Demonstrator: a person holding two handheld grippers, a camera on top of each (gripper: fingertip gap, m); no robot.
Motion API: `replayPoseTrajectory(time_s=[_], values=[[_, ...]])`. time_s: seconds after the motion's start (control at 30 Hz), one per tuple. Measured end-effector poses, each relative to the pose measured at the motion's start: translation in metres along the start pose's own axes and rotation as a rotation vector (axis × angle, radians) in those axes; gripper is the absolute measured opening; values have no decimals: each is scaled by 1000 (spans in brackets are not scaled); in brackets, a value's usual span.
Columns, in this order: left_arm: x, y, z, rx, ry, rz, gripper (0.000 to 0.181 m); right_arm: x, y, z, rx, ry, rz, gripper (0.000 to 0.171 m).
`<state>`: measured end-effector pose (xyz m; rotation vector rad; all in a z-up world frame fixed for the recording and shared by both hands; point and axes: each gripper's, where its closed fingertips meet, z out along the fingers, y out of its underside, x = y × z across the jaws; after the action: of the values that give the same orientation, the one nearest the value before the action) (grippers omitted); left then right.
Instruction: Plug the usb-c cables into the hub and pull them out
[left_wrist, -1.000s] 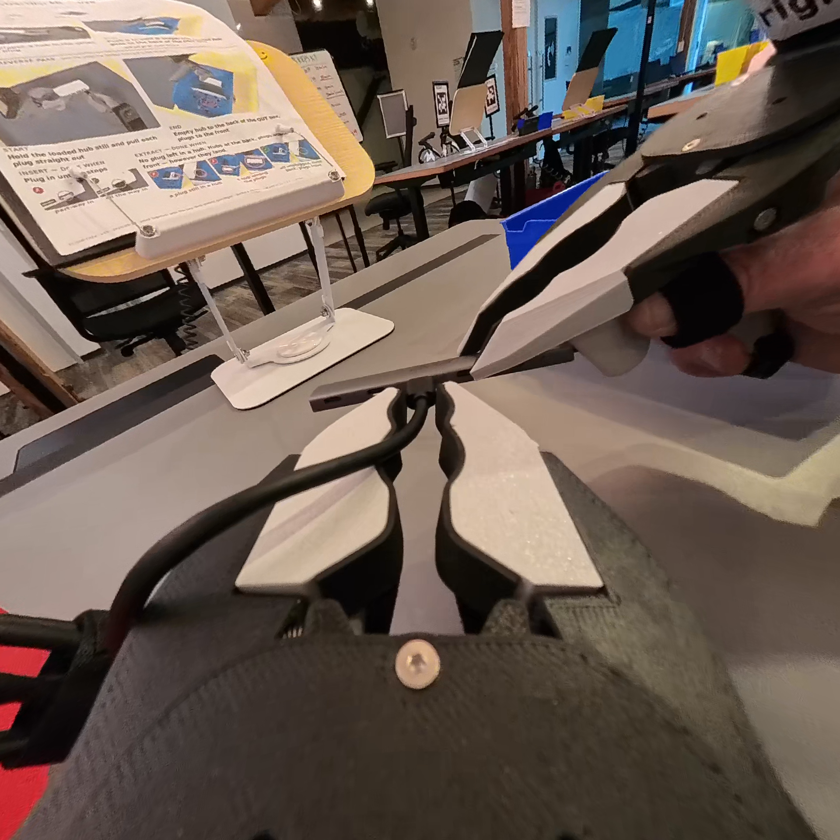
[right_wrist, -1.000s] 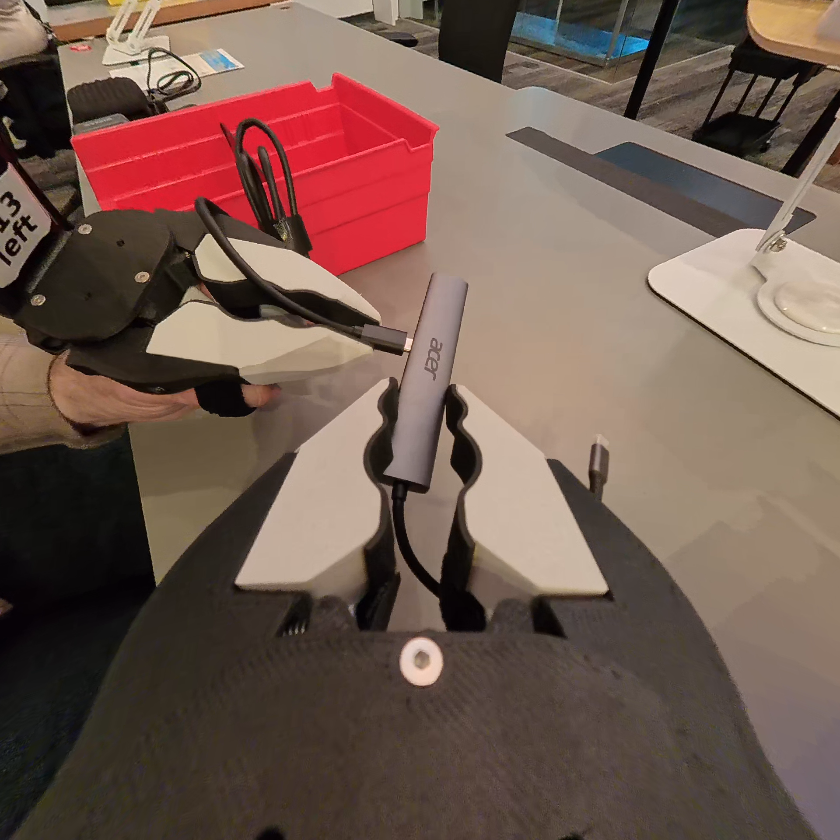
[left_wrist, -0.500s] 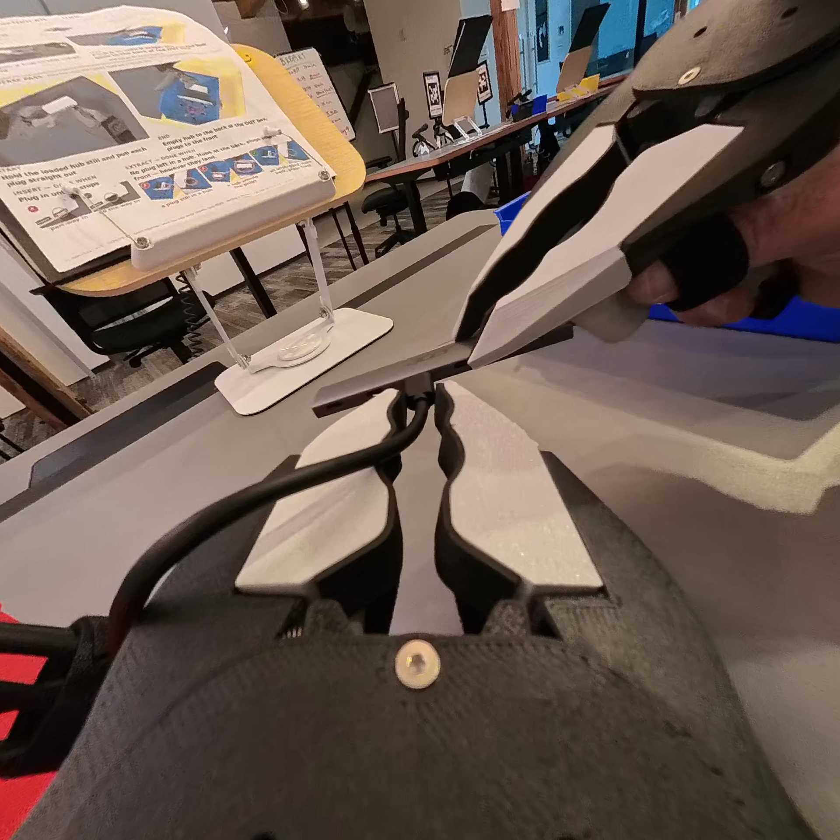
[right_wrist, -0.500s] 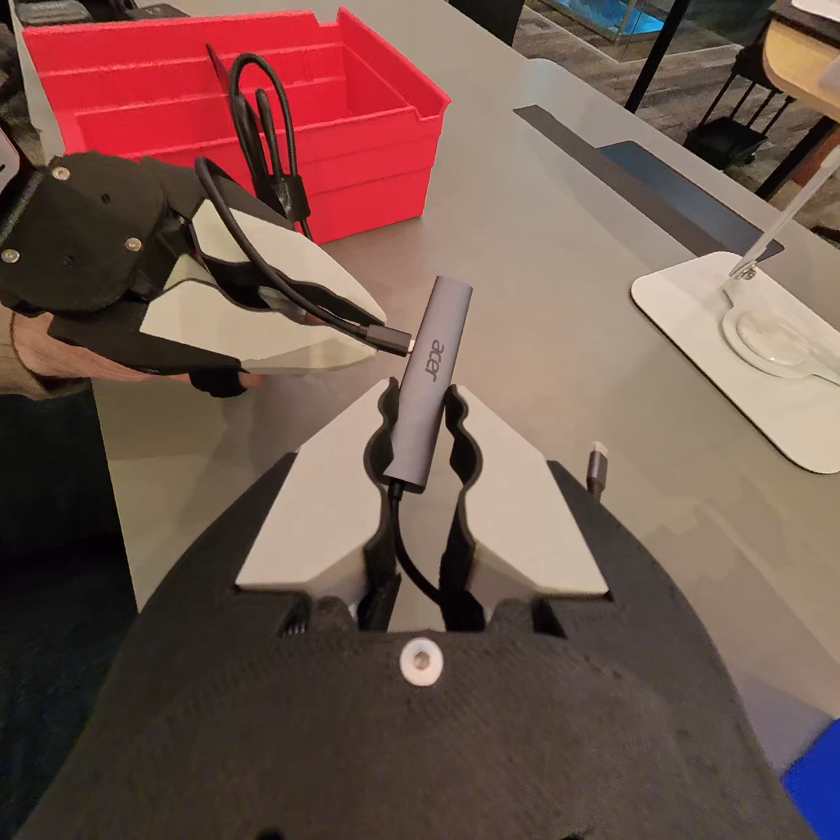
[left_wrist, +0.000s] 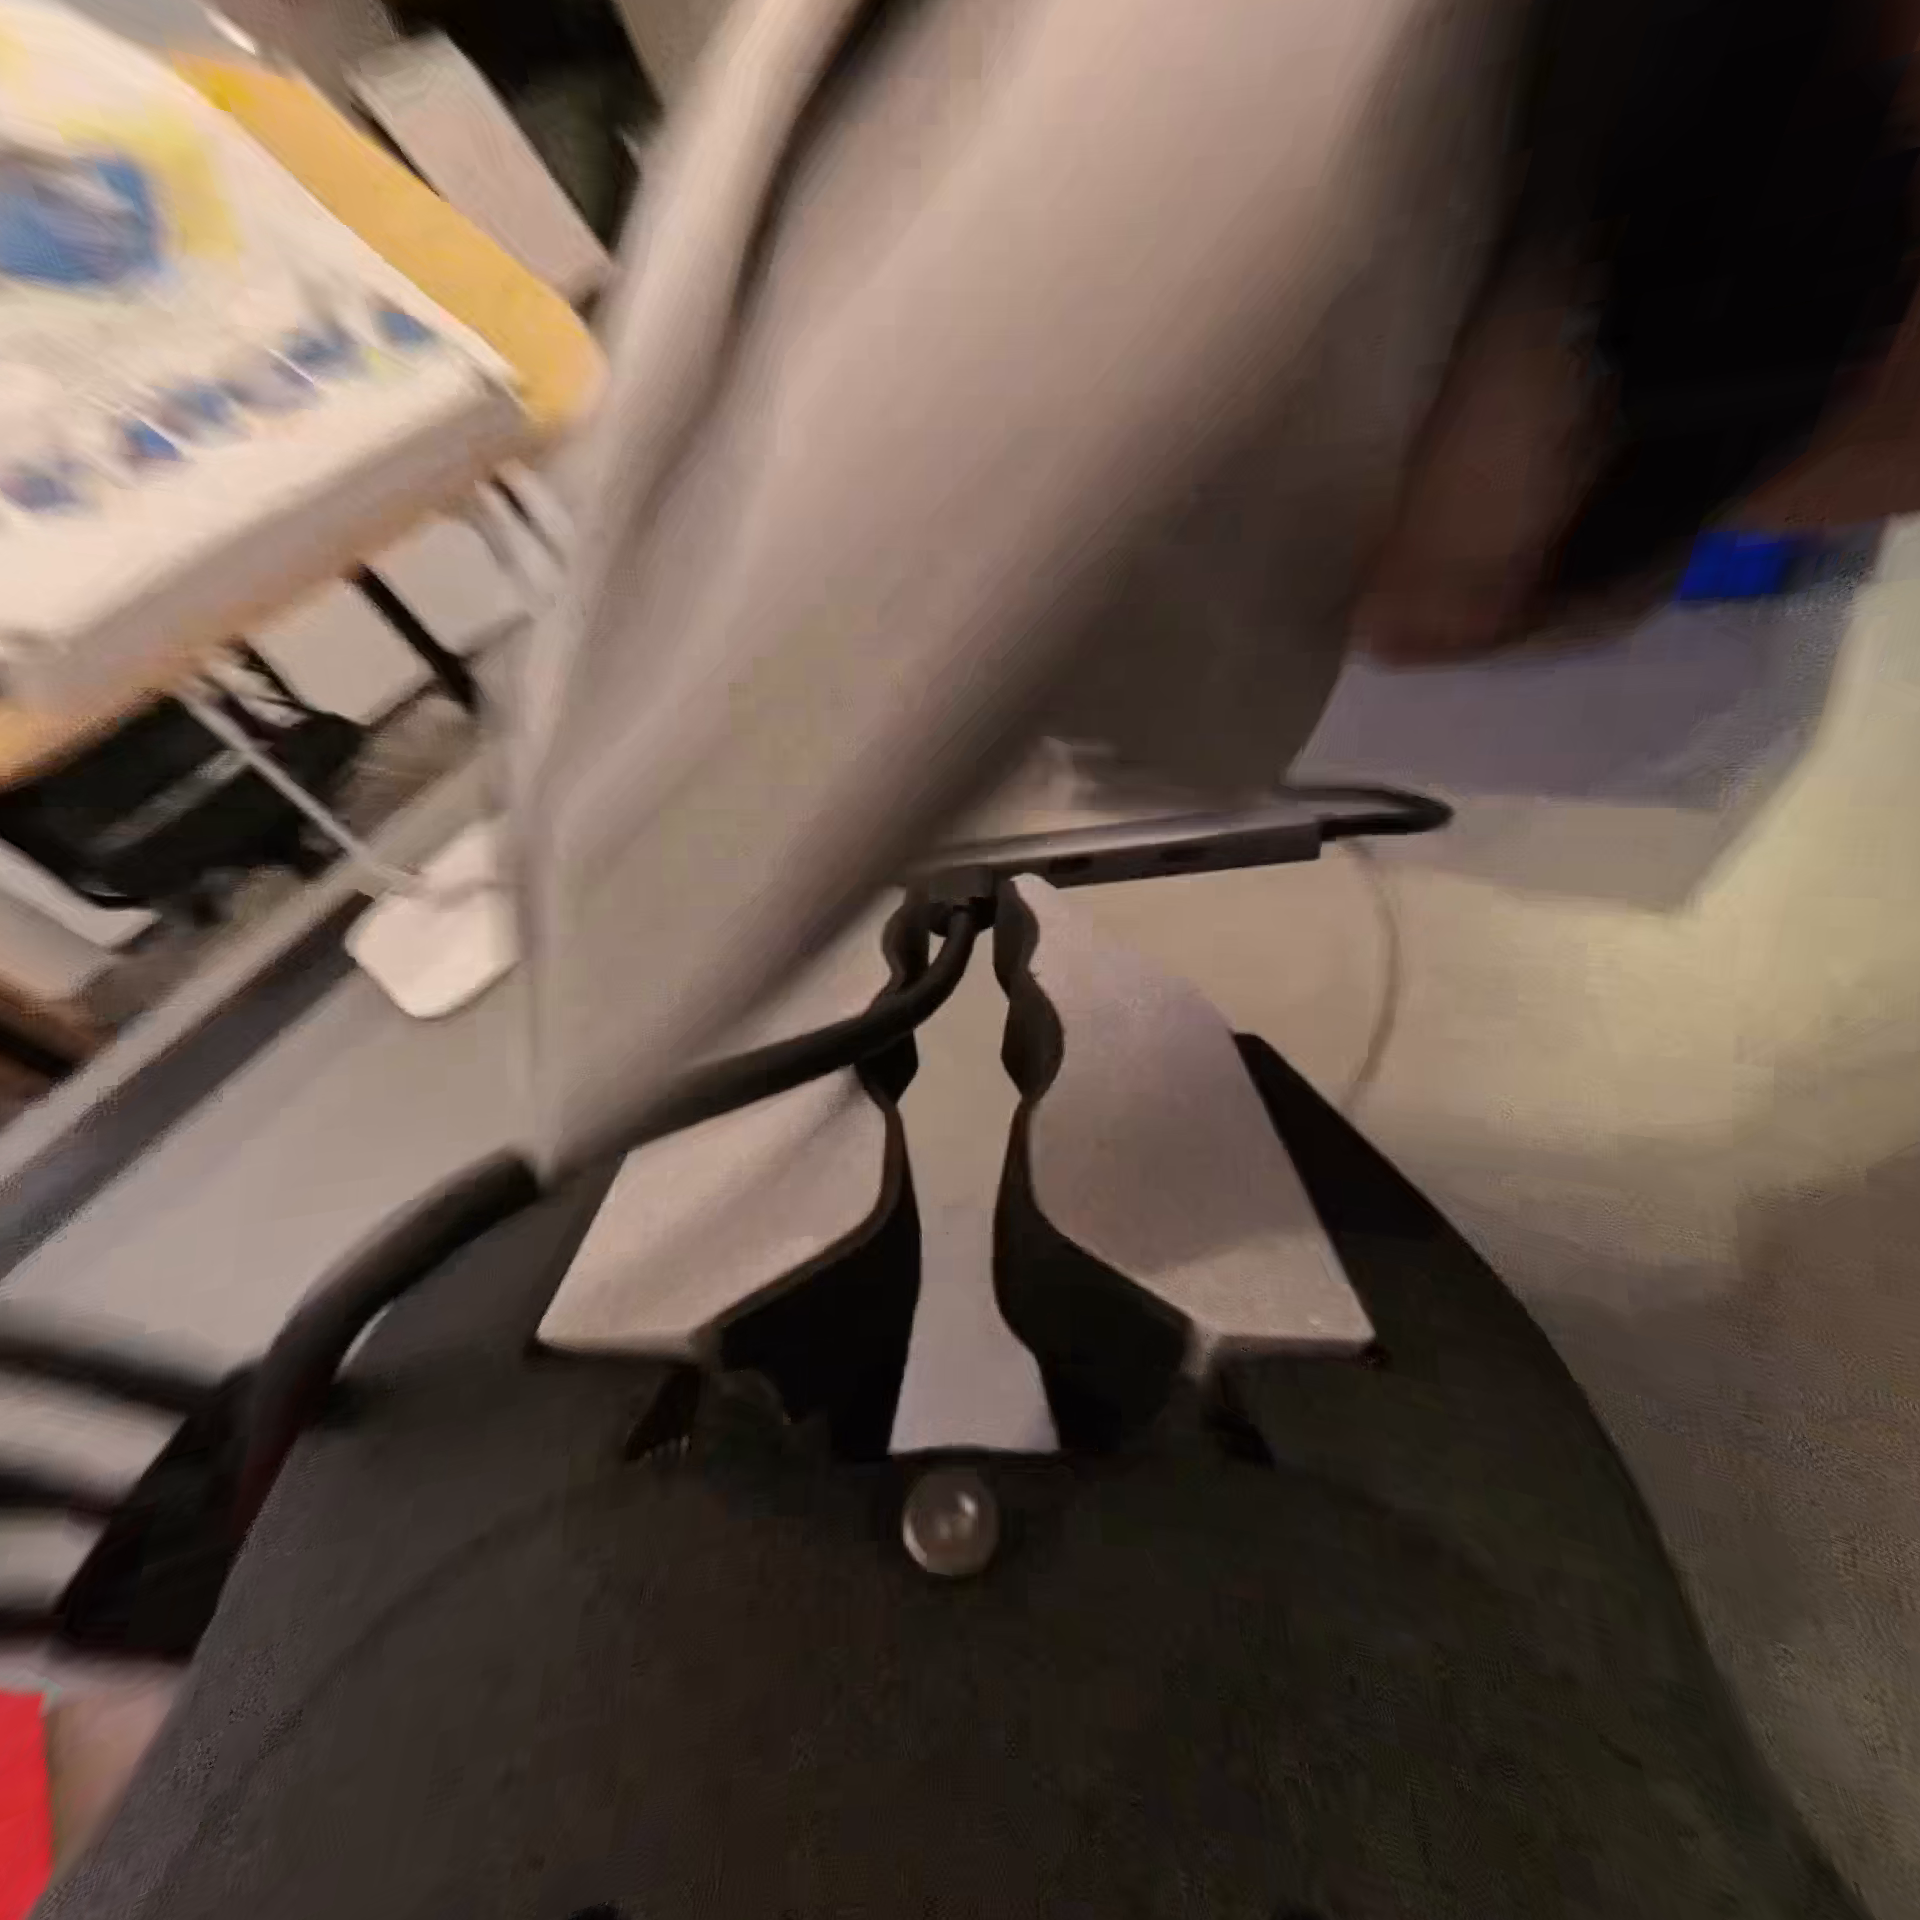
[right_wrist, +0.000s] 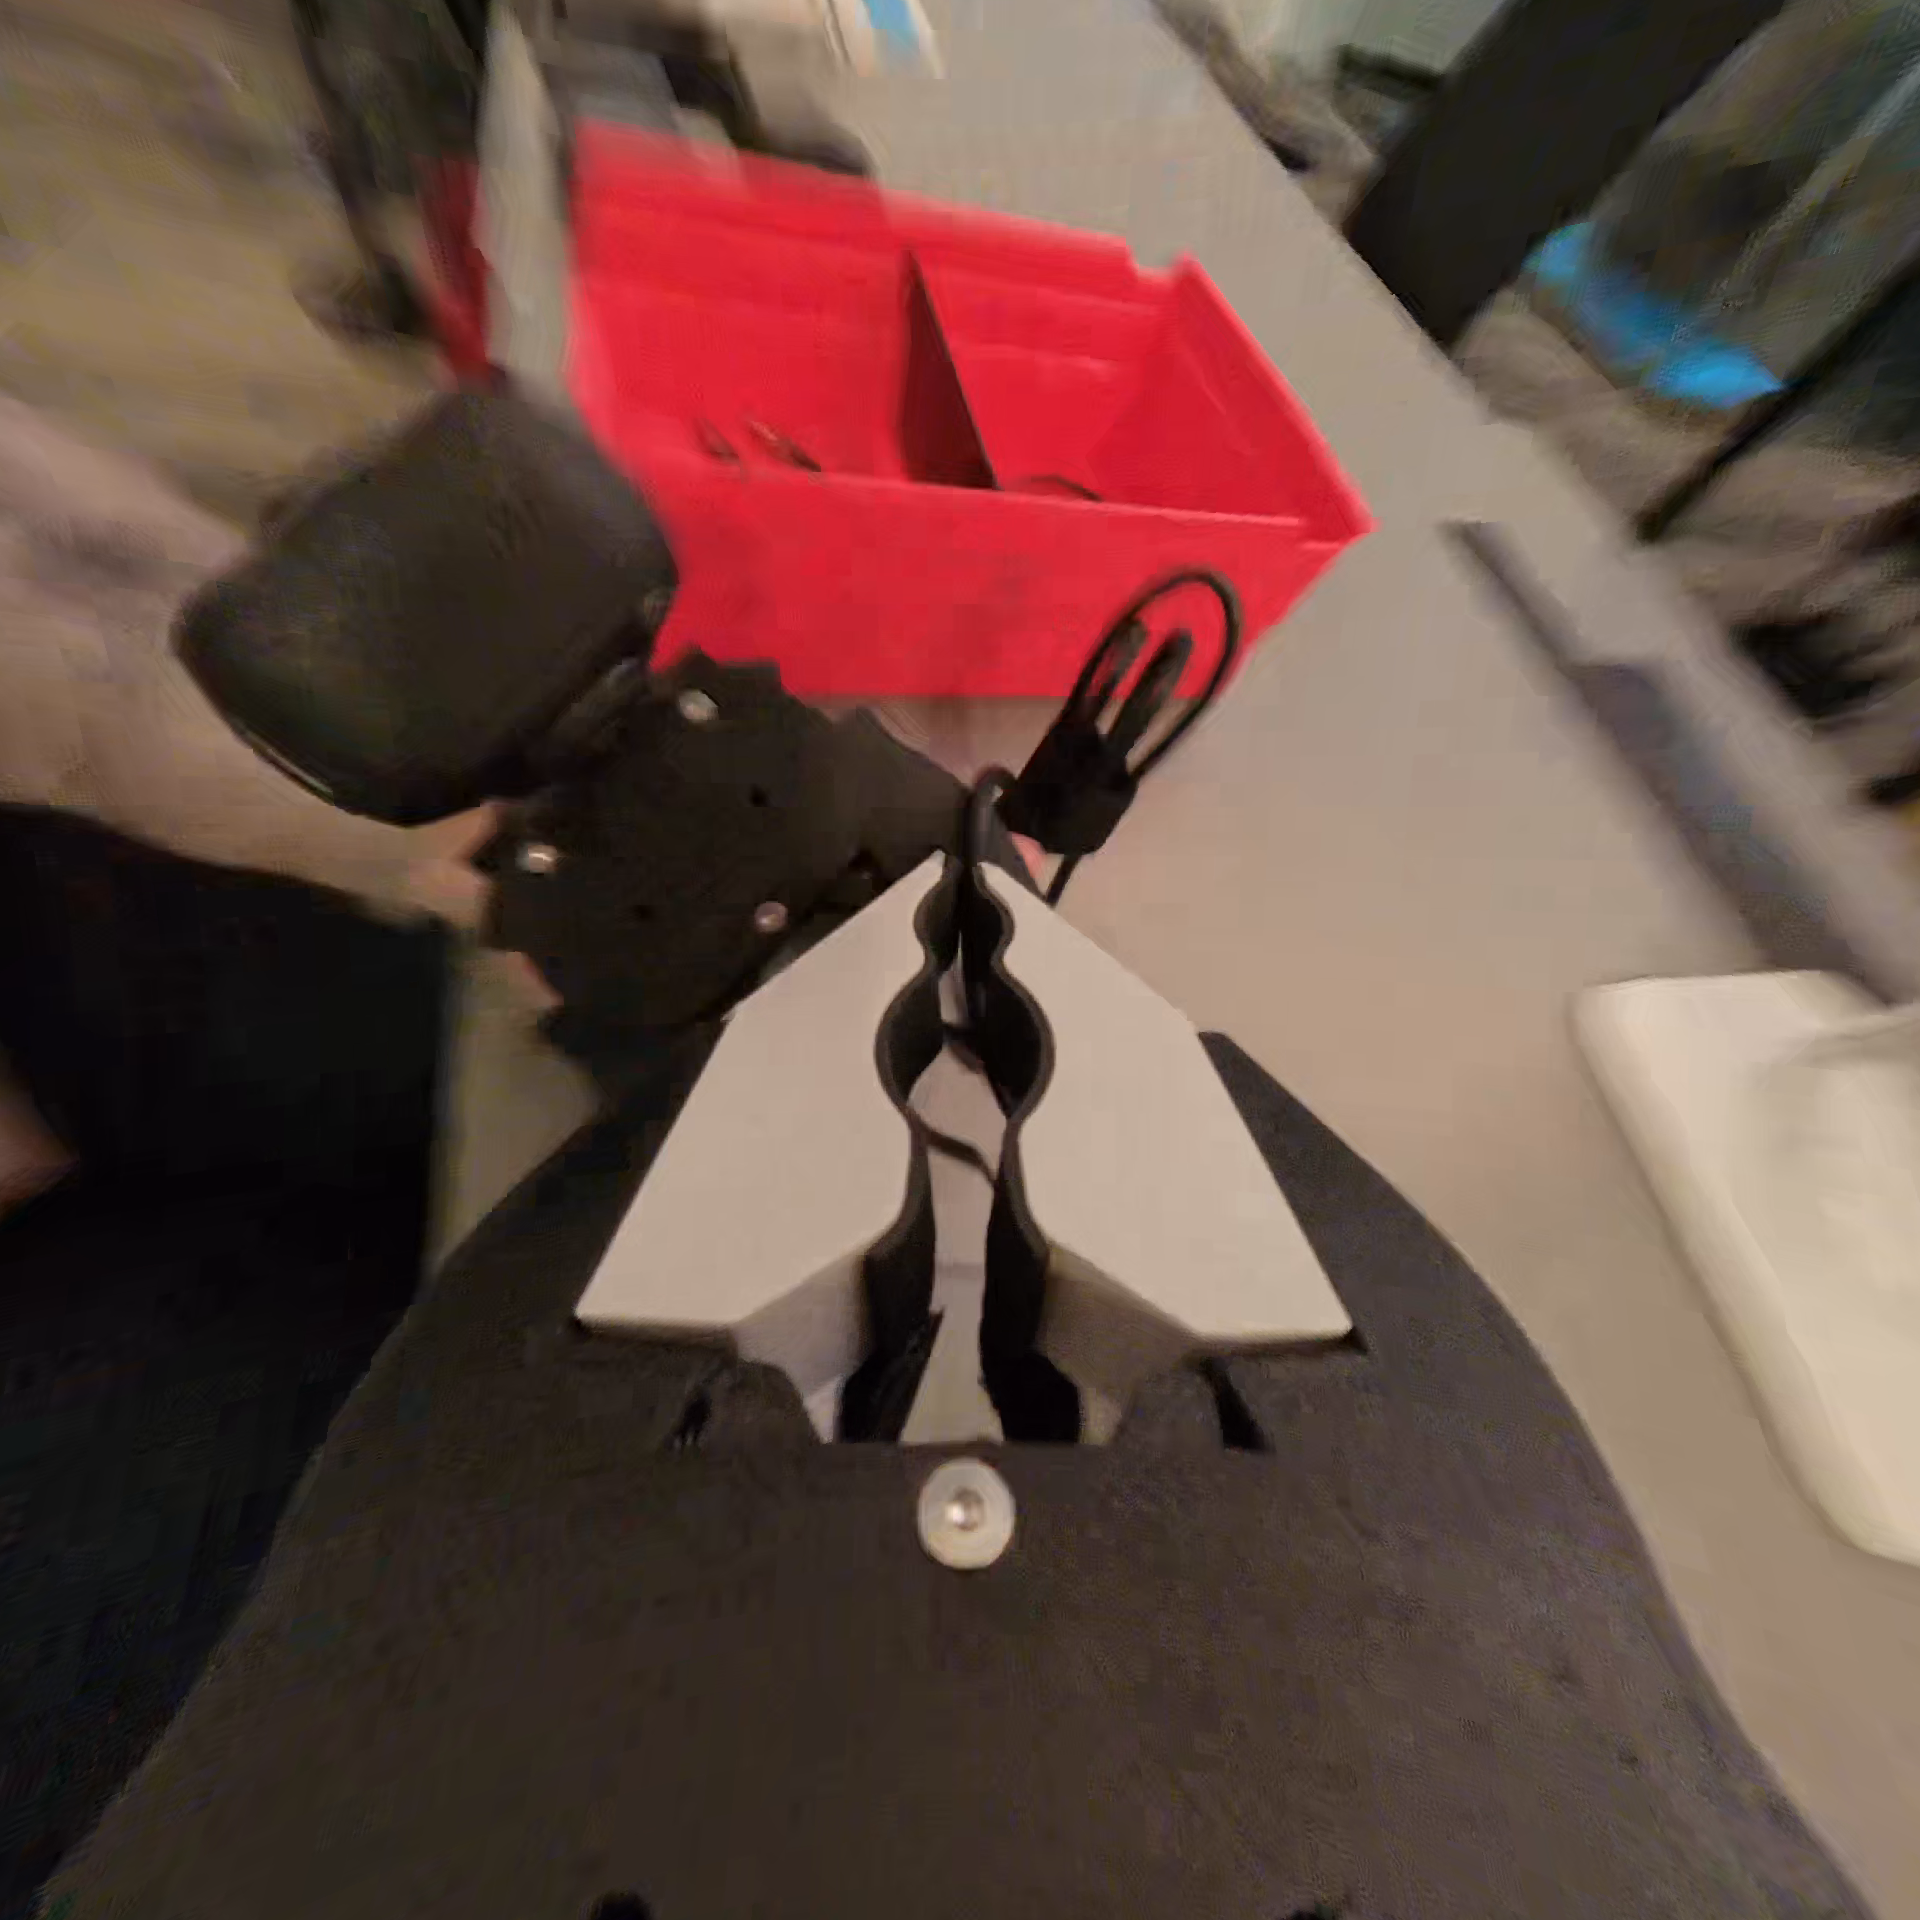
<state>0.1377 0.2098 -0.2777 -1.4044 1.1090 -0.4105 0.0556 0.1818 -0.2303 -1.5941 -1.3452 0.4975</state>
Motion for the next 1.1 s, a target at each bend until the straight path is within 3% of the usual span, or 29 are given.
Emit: replayPoseTrajectory(time_s=[0.07,0.2,0.33,0.6,0.87,1.1], values=[[-12,1,5,-24,-47,-113,11,2,2,-2,-27,-6,79,0],[-35,11,-7,-44,-68,-145,12,46,13,-49,43,146,183,0],[-43,18,-11,-45,-90,-167,12,74,47,-72,-8,250,293,0],[-34,7,-13,6,-85,-80,12,53,84,-32,-92,66,465,40],[-28,-5,-13,50,-94,-30,12,46,93,-8,-164,-53,499,27],[-28,-4,-14,55,-101,-19,12,53,97,-8,-190,-19,428,22]])
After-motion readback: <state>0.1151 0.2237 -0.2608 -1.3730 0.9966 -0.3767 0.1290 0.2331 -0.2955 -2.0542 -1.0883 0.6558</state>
